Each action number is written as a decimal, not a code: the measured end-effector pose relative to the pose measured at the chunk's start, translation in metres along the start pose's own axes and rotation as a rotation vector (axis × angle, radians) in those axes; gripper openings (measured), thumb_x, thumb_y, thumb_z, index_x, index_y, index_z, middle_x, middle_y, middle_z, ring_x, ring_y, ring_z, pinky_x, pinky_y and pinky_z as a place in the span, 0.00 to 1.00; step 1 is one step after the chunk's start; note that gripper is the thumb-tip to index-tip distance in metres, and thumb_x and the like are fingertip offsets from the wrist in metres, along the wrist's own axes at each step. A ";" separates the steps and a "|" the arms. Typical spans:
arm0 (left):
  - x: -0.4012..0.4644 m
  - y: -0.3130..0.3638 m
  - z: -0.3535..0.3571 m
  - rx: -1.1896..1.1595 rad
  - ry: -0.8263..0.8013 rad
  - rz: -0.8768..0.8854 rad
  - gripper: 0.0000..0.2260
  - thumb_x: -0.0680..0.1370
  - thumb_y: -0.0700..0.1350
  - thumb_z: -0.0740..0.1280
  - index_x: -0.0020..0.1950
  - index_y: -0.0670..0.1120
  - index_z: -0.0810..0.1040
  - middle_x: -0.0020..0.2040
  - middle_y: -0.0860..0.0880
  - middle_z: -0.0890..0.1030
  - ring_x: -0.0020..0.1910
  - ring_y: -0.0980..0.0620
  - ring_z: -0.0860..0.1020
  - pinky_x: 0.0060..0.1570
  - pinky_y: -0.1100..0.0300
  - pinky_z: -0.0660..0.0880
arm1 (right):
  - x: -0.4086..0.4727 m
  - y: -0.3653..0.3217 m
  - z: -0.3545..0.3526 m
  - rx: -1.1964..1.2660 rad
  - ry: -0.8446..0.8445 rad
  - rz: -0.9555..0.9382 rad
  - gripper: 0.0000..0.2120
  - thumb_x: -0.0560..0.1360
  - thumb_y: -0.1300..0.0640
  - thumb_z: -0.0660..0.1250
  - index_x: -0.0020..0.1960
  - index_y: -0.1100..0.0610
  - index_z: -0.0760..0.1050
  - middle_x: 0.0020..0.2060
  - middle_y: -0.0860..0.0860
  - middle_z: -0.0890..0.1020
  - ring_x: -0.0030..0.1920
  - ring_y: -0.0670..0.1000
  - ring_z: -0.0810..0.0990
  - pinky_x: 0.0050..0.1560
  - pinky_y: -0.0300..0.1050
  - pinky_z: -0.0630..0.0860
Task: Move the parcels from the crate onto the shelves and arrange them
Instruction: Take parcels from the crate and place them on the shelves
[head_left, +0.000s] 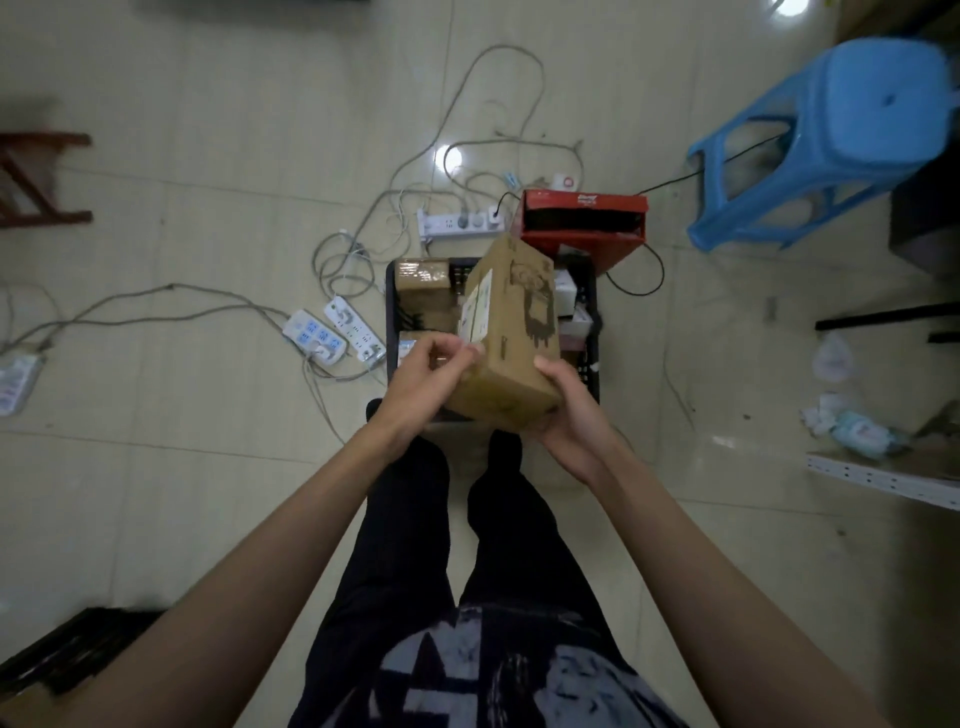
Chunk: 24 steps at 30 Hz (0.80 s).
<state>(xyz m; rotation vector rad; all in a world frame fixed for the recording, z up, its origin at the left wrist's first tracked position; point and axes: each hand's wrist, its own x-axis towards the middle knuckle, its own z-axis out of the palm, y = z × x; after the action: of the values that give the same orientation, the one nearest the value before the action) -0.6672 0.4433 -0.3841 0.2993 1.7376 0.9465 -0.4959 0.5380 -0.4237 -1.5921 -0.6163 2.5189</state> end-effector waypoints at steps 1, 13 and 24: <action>-0.003 0.010 0.006 0.015 -0.033 -0.053 0.23 0.72 0.64 0.69 0.60 0.52 0.74 0.57 0.54 0.78 0.55 0.54 0.79 0.58 0.52 0.77 | -0.010 -0.005 -0.001 0.003 0.014 -0.041 0.35 0.71 0.47 0.75 0.74 0.48 0.65 0.68 0.56 0.75 0.65 0.59 0.77 0.57 0.60 0.80; -0.041 0.122 0.078 0.276 -0.210 0.094 0.27 0.72 0.47 0.75 0.66 0.49 0.66 0.59 0.48 0.77 0.53 0.54 0.79 0.42 0.64 0.76 | -0.108 -0.085 -0.047 -0.147 0.070 -0.286 0.24 0.75 0.57 0.72 0.66 0.47 0.66 0.65 0.53 0.77 0.63 0.56 0.79 0.63 0.63 0.76; -0.068 0.186 0.155 0.969 -0.238 0.685 0.43 0.62 0.58 0.77 0.72 0.54 0.60 0.66 0.49 0.67 0.61 0.49 0.69 0.58 0.52 0.73 | -0.188 -0.120 -0.071 -0.027 0.379 -0.513 0.44 0.73 0.41 0.73 0.78 0.45 0.48 0.66 0.50 0.77 0.59 0.49 0.81 0.53 0.52 0.80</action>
<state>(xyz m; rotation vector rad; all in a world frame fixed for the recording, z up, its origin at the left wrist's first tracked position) -0.5488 0.5917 -0.2189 1.6380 1.7740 0.4019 -0.3645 0.6119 -0.2448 -1.6038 -0.8709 1.7973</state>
